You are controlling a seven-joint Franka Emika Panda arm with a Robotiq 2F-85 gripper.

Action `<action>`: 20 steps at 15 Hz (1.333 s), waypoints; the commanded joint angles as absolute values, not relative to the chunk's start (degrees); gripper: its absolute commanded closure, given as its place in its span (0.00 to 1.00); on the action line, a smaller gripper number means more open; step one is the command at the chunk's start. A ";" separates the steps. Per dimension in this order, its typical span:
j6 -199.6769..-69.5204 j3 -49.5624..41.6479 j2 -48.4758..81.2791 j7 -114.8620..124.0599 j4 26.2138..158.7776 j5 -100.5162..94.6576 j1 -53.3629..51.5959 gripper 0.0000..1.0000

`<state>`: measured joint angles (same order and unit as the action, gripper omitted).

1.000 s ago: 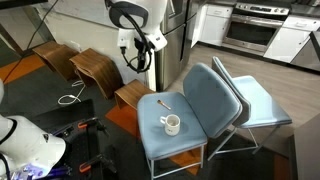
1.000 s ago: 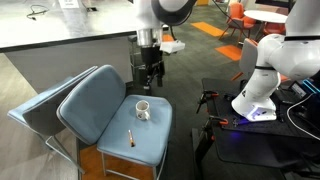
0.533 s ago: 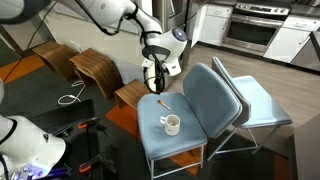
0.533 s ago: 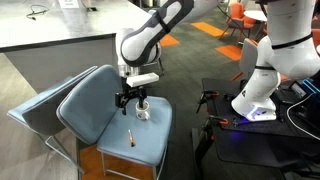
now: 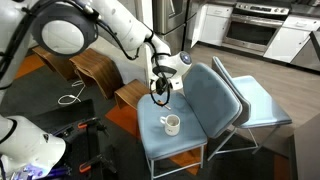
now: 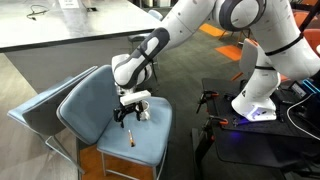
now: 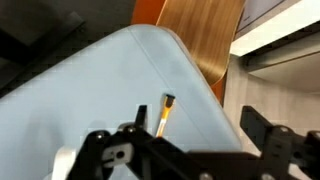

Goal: Place the orange marker in the white mug

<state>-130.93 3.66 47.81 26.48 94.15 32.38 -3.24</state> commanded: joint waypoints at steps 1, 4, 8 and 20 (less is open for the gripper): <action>-130.66 3.69 54.29 28.89 87.22 32.17 -3.70 0.00; -130.91 4.10 55.59 26.88 87.29 31.58 -3.40 0.00; -130.86 4.28 58.41 26.95 83.86 31.31 -3.52 0.00; -141.29 0.53 64.41 49.32 82.93 31.92 -11.10 0.00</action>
<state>-136.94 2.80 62.47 41.12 83.90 31.90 -7.44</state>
